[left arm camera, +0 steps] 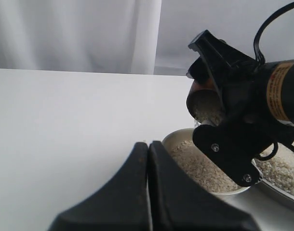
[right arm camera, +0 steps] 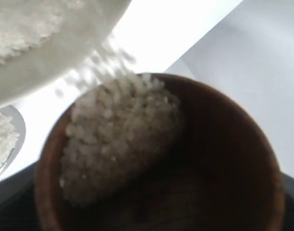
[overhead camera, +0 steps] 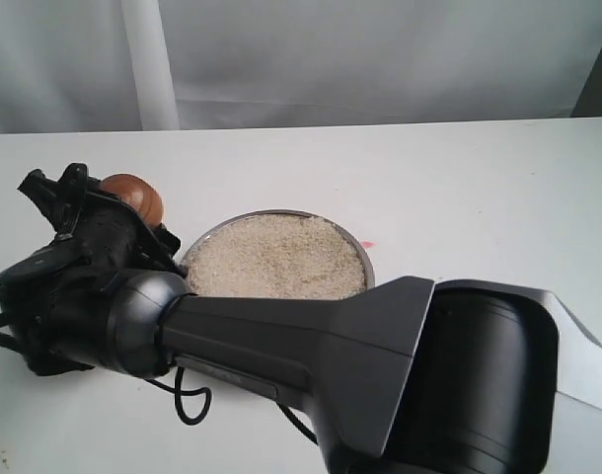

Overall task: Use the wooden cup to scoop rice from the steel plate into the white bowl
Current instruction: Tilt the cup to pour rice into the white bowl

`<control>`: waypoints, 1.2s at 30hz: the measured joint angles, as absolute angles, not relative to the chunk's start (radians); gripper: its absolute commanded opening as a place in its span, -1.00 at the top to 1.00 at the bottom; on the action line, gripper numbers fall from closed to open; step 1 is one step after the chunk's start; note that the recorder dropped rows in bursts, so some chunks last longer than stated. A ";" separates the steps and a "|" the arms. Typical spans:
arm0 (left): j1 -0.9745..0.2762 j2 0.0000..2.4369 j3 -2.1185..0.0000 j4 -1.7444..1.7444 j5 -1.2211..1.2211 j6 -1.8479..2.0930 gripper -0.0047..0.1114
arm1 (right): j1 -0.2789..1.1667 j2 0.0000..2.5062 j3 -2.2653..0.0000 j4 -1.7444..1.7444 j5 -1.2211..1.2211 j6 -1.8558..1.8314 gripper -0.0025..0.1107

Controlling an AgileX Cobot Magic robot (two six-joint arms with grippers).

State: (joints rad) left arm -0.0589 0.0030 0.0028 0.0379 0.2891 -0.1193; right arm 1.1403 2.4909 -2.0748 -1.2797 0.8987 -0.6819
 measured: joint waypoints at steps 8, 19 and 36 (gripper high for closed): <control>-0.059 0.003 0.003 0.038 0.289 -0.119 0.92 | 1.140 2.491 -2.075 -1.359 0.899 -0.703 0.96; -0.059 0.003 0.003 0.038 0.289 -0.119 0.92 | 1.147 2.491 -2.075 -1.422 0.899 -0.704 0.96; -0.059 0.003 0.003 0.038 0.289 -0.119 0.92 | 1.151 2.491 -2.075 -1.536 0.903 -0.706 0.96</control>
State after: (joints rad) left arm -0.0589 0.0030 0.0028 0.0379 0.2891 -0.1193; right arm 1.1510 2.4909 -2.0748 -1.5362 0.9027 -0.7057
